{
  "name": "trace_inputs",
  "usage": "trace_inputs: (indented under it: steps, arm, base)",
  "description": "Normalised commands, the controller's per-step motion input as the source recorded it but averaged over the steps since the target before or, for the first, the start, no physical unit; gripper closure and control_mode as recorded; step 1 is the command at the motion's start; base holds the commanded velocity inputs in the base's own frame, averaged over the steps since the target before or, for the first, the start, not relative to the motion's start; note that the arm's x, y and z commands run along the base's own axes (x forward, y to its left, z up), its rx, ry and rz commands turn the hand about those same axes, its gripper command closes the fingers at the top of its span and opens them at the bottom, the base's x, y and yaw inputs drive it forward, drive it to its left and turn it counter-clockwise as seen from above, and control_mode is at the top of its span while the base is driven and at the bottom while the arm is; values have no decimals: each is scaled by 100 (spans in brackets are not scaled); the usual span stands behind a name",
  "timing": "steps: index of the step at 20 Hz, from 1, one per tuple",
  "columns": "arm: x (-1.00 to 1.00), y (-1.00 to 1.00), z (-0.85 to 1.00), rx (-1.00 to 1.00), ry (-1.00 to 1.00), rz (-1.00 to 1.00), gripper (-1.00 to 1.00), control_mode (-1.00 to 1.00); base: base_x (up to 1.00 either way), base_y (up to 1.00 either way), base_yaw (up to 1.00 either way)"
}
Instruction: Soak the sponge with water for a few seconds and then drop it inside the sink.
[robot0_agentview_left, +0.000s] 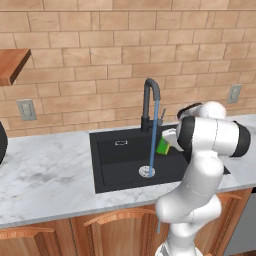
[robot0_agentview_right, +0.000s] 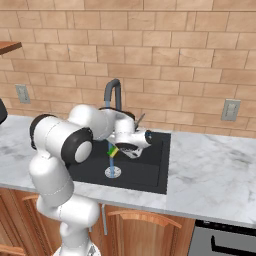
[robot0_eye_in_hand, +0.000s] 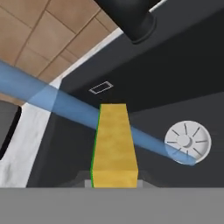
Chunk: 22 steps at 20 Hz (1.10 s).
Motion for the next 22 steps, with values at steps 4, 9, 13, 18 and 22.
trace_inputs:
  steps: [4, 9, 13, 18, 22]
  arm:
    - [0, -39, 1, -20, 22, 10, 100, -100]
    - [0, -28, -4, -17, 31, 10, 100, -100]
    - [0, -19, -19, -10, 23, 9, 100, -100]
    - [0, -5, -42, -6, 15, 6, 100, -100]
    - [0, 0, -59, -2, 3, 6, 100, -100]
  base:
    - [0, 0, 0]
    - [0, 0, 0]
    - [0, 0, 0]
    - [0, 0, 0]
    - [0, 0, 0]
